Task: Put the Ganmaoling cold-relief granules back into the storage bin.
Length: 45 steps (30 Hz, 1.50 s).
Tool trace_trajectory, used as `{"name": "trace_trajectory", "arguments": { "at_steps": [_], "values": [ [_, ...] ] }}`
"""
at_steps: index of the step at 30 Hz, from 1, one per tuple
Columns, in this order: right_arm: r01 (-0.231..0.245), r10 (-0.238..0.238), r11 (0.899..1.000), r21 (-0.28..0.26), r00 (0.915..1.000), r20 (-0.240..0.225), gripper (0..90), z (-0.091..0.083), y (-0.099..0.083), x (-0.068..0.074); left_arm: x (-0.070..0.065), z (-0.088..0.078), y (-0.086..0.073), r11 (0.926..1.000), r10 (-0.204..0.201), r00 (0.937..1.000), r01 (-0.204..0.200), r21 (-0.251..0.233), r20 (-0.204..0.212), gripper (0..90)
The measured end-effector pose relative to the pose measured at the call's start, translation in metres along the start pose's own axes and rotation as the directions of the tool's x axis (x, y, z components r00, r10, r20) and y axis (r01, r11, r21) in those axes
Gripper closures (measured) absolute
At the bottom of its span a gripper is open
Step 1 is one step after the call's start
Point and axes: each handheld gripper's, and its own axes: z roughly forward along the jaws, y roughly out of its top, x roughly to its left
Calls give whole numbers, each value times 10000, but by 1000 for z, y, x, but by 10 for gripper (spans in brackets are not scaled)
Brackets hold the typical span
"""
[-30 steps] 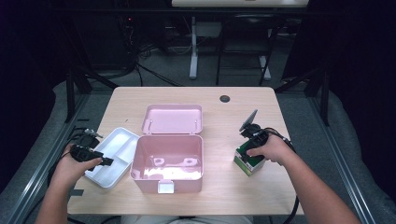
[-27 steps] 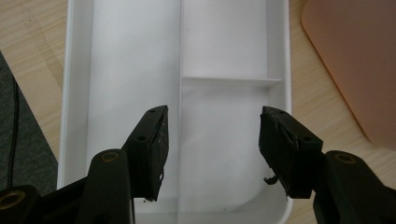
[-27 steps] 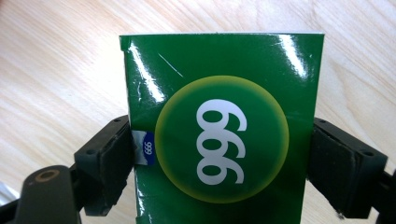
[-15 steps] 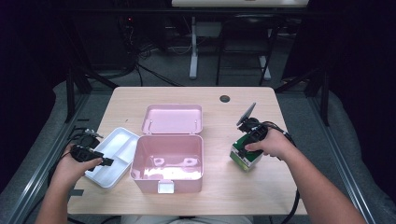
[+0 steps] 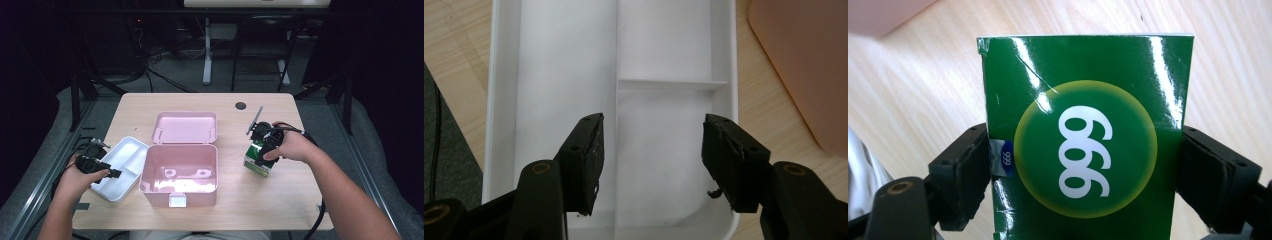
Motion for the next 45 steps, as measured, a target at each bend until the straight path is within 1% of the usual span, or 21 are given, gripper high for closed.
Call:
{"name": "trace_trajectory", "arguments": {
  "at_steps": [2, 4, 6, 10, 13, 14, 17, 20, 24, 26, 28, 31, 33, 38, 40, 42, 43, 45],
  "values": [
    [591, -592, 9982, -124, 9982, -16, 157, -3, 3, 3, 0, 0, 0, 10000, 29, 10000, -29, 21, 6, 427],
    [1175, -1182, 9928, -241, 9926, -274, 157, -6, 6, 7, 0, 1, 0, 10000, 26, 10000, -26, 45, 13, 427],
    [1745, -1757, 9843, -275, 9833, -472, 157, -9, 10, 12, -1, 2, 0, 10000, -6, 10000, 6, 18, 11, 427],
    [2714, -2719, 9623, -173, 9605, -587, 157, -15, 19, 22, -1, 2, 1, 9999, 89, 10000, -89, 74, 17, 427],
    [3088, -3089, 9510, -120, 9486, -688, 158, -20, 27, 26, -1, 2, 0, 10000, 54, 10000, -54, 57, 10, 427],
    [3174, -3176, 9482, -143, 9457, -696, 158, -22, 29, 28, -1, 2, 0, 10000, 11, 10000, -11, 28, 22, 427],
    [3431, -3439, 9390, -246, 9364, -697, 158, -31, 36, 33, 0, 1, 0, 10000, 50, 10000, -50, 55, 16, 426],
    [3602, -3624, 9319, -422, 9295, -689, 158, -41, 45, 40, 1, 1, 0, 10000, 9, 10000, -9, 34, -11, 426],
    [3837, -3867, 9220, -514, 9190, -762, 158, -51, 56, 49, 0, 1, 0, 10000, 75, 10000, -75, 22, 26, 421],
    [3893, -3923, 9197, -499, 9160, -836, 158, -55, 60, 53, -1, 0, 0, 10000, 28, 10000, -28, -47, 61, 419],
    [3983, -4010, 9161, -466, 9120, -864, 158, -59, 64, 57, 0, -1, 0, 10000, 93, 9999, -93, -32, 90, 419],
    [4118, -4129, 9108, -314, 9066, -873, 158, -64, 69, 62, 0, 0, 0, 10000, 77, 9999, -76, -18, 75, 419],
    [4189, -4200, 9075, -316, 9033, -879, 158, -67, 72, 65, 1, 0, -1, 9999, 125, 9999, -125, 10, 76, 419],
    [4347, -4356, 9001, -297, 8955, -915, 158, -73, 78, 71, 1, -1, -1, 10000, 85, 9999, -85, -45, 75, 419],
    [4400, -4410, 8974, -320, 8933, -869, 158, -74, 82, 74, 1, -1, -1, 10000, 86, 9999, -85, -41, 76, 419],
    [4477, -4490, 8935, -352, 8891, -893, 158, -75, 86, 78, 1, -1, -1, 9999, 113, 9999, -113, -12, 84, 419],
    [4500, -4515, 8922, -381, 8876, -913, 158, -75, 88, 80, 0, -1, -1, 10000, 46, 10000, -46, -37, 76, 419],
    [4537, -4557, 8901, -428, 8853, -929, 158, -74, 93, 84, 1, -1, -1, 9999, 119, 9999, -119, 16, 79, 419]
  ]
}}
